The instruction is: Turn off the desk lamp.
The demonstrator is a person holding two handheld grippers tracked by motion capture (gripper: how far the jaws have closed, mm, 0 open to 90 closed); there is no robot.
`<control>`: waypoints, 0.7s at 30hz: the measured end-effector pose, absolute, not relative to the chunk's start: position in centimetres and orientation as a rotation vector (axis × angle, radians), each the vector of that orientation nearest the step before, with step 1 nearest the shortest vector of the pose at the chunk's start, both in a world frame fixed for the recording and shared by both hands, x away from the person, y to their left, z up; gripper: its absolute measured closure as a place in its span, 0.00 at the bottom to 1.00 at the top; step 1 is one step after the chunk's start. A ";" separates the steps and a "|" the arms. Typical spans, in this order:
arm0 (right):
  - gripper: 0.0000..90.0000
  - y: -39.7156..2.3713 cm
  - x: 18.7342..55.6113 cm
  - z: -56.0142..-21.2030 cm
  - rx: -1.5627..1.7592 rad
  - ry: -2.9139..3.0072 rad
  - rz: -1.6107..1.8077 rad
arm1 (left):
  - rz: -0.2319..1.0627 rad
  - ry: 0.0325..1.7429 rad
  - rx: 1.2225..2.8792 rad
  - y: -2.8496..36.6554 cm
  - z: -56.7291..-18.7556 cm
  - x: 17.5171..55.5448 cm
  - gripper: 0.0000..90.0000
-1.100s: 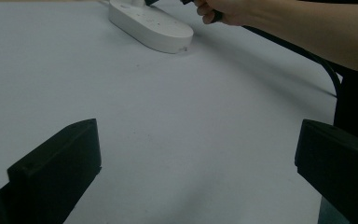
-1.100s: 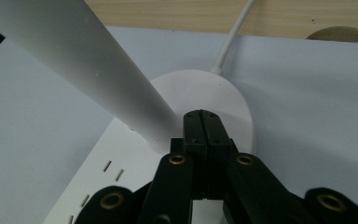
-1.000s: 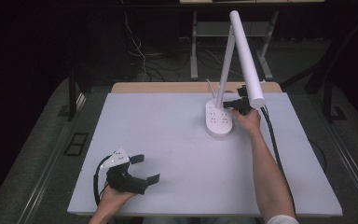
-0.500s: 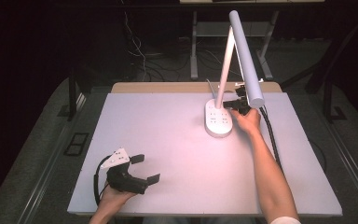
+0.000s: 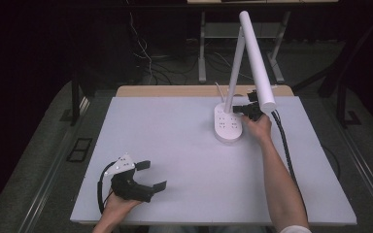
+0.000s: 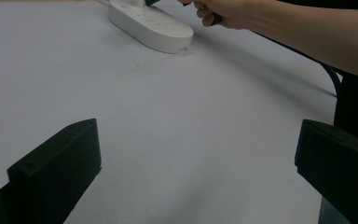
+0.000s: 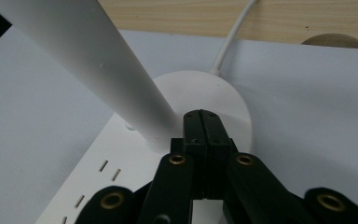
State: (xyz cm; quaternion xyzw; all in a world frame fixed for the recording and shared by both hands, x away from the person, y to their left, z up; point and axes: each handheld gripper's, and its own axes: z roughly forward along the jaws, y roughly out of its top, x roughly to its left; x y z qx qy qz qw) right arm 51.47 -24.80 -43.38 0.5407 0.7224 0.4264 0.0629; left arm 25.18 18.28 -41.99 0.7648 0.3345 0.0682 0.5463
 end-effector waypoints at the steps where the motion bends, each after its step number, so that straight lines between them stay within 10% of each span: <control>1: 1.00 -24.8 51.4 -43.4 1.636 2.180 1.289 | 0.162 0.793 1.813 18.3 -42.0 25.2 0.00; 21: 1.00 -27.2 50.1 -40.9 1.619 2.145 1.311 | 0.163 0.783 1.808 18.1 -41.9 25.1 0.00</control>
